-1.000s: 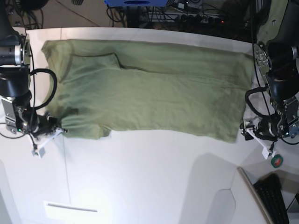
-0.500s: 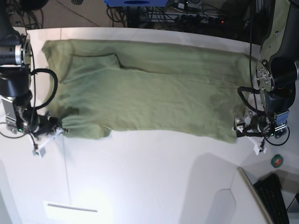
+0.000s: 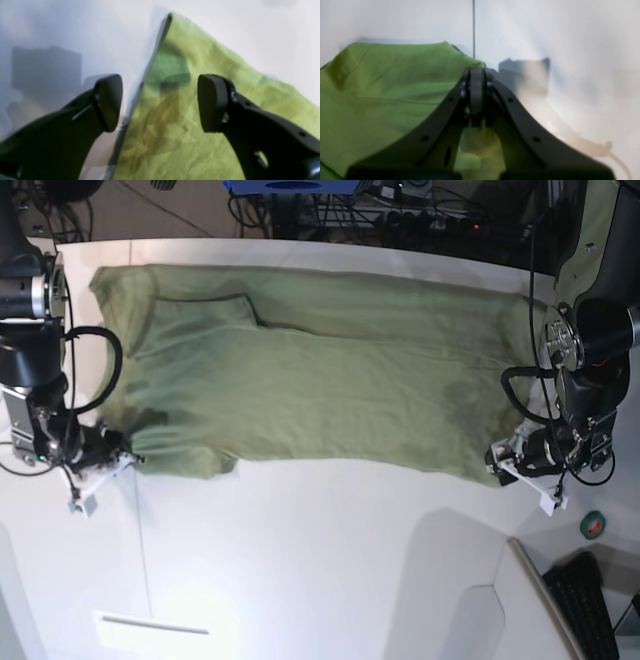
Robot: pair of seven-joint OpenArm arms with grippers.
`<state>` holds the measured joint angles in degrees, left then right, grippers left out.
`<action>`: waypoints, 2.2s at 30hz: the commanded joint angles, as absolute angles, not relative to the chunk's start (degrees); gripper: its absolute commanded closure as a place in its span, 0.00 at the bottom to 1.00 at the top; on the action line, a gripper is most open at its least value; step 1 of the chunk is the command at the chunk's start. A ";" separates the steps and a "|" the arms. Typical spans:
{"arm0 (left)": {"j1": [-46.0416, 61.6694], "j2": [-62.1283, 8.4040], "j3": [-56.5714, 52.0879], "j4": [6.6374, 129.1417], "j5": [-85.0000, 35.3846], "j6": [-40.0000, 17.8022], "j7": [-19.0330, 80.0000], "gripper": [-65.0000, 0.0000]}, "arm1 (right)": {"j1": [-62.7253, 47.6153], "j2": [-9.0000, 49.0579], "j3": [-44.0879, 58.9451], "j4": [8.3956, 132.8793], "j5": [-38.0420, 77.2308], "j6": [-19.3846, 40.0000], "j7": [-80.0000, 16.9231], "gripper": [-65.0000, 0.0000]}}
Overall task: Layout the t-shirt on the table in an organized manner, then fold the t-shirt properly
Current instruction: 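Grasp the hem corners with both grippers, then lift the hem with both grippers and fold it toward the collar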
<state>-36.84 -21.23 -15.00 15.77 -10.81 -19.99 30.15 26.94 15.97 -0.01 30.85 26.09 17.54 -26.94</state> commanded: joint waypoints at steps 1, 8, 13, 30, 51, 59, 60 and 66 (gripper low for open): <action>-38.29 -22.02 -14.99 16.57 -11.12 -20.53 29.67 0.31 | 28.62 16.75 -0.04 31.87 26.51 18.07 -26.07 1.00; -37.23 -22.02 -14.99 16.57 -11.12 -20.70 29.58 0.64 | 28.62 16.75 -0.04 31.87 26.51 18.15 -26.07 1.00; -36.70 -22.02 -14.99 19.12 -11.21 -20.70 29.85 1.00 | 28.00 16.75 -0.04 32.22 26.51 18.15 -26.07 1.00; -25.45 -22.29 -15.52 46.20 -17.36 -20.79 42.07 1.00 | 13.05 16.92 2.15 62.02 26.59 17.80 -25.98 1.00; -13.93 -23.87 -15.52 60.44 -22.46 -23.78 46.90 1.00 | 3.03 17.10 7.16 71.43 26.59 18.07 -26.07 1.00; -6.73 -23.52 -15.52 71.87 -22.46 -24.40 49.36 1.00 | 1.98 17.10 7.25 71.52 26.59 18.07 -26.07 1.00; -6.55 -23.60 -15.52 71.96 -22.46 -24.40 49.36 1.00 | 1.45 17.10 7.60 71.52 26.59 18.07 -26.07 1.00; -6.46 -23.87 -15.52 71.52 -22.37 -24.40 49.27 1.00 | -3.82 16.75 11.30 78.64 26.59 18.15 -26.24 1.00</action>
<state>-5.52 -22.74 -15.27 70.70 -22.13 -24.25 50.19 -4.78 16.12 11.03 77.54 25.80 17.76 -27.40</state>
